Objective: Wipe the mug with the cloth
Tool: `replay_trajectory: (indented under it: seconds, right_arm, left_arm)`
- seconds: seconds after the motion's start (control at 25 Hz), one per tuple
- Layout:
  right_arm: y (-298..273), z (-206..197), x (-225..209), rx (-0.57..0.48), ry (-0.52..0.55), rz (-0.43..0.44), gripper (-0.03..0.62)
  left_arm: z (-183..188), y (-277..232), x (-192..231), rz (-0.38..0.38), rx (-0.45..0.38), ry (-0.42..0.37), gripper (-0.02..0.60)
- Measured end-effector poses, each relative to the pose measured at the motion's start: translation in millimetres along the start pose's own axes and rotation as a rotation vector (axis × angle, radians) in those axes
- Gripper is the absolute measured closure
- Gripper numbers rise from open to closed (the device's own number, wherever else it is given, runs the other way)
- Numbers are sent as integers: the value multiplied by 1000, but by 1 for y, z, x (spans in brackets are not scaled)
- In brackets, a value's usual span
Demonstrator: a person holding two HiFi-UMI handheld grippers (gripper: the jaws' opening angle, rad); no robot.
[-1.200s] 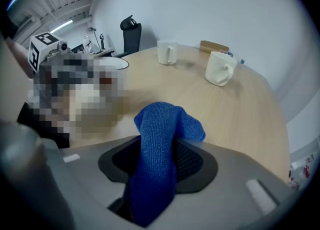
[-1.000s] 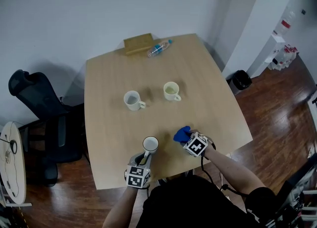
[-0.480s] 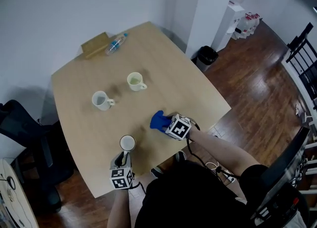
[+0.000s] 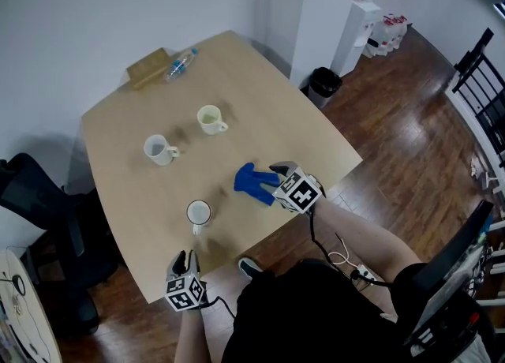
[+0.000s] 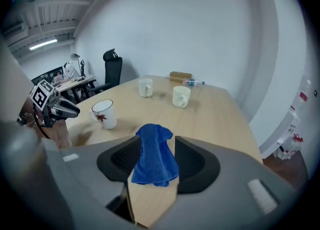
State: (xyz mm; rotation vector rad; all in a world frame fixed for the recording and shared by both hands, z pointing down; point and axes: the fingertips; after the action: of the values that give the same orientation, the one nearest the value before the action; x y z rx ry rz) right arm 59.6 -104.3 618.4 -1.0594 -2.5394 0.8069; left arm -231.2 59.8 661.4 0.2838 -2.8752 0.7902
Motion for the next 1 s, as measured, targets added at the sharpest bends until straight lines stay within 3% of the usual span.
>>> replay_trajectory:
  seconds: [0.16,0.24,0.32,0.44,0.6,0.72,0.84,1.0]
  right_arm:
    - [63,10,-3,-176,-106,-14,394]
    - [103,15,4,-285,-213,10,521]
    - [143,17,18,-385,-329,75,583]
    - [198,0,42,-456,-420,162,582]
    - [249,-28,65,-474,-394,218,582]
    - [280,-33,78,-509,-380,234,582]
    - [308,-22,84,-574,-307,220,582]
    - [330,-5,86,-650,-205,144,582]
  left_arm:
    - [5,51,-16,104,-96,101,465]
    - [18,72,-33,132,-162,140,465]
    - [38,91,-65,118,-234,160,474]
    - [64,115,-134,59,-331,162,491]
    - [82,136,-240,-58,-390,126,506]
    - [85,157,-302,-142,-389,20,506]
    - [91,174,-331,-192,-406,-54,506]
    - [99,188,-338,-219,-448,-57,506]
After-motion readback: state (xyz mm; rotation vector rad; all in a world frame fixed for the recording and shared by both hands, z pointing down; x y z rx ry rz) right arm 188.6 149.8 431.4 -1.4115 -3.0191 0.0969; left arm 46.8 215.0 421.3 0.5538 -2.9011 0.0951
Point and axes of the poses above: the fingertips, and each gripper's own axes: y backward along the fingers, x to its left, z out of its top, and after that the axes turned 9 degrees about -x, right-handed
